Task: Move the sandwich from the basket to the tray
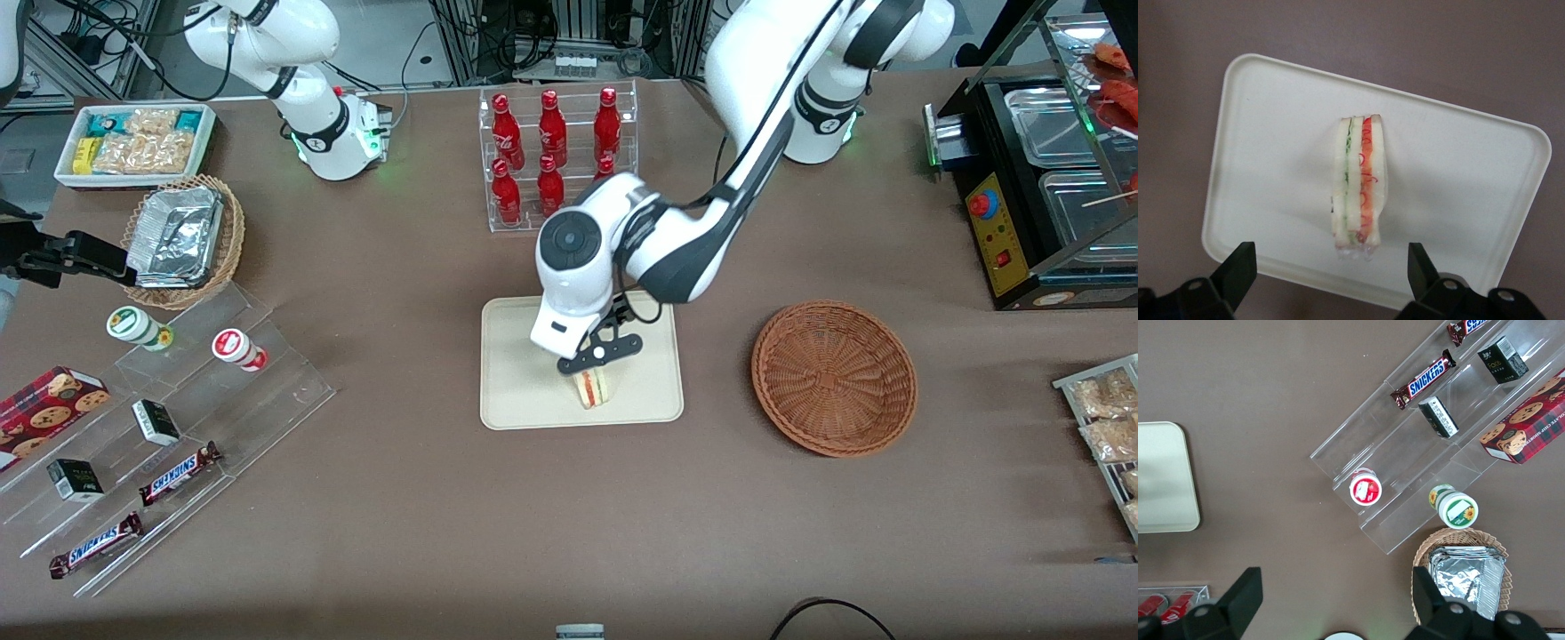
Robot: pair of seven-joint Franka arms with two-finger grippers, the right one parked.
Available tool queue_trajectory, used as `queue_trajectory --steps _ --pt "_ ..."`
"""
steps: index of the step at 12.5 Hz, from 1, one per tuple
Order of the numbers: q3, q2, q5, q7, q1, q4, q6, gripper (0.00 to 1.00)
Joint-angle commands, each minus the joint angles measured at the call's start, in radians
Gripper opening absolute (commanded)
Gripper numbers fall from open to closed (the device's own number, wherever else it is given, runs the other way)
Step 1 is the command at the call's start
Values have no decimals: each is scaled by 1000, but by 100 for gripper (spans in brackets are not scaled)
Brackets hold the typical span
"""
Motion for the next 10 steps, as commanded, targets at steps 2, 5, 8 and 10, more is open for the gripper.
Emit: queue_trajectory --steps 2,5,8,10 --pt "21 -133 7 282 82 -35 -117 100" --pt "21 -212 -2 352 197 -91 -171 100" --pt "21 -284 -27 364 296 -192 -160 100" --pt "21 -347 -33 466 358 -266 -154 100"
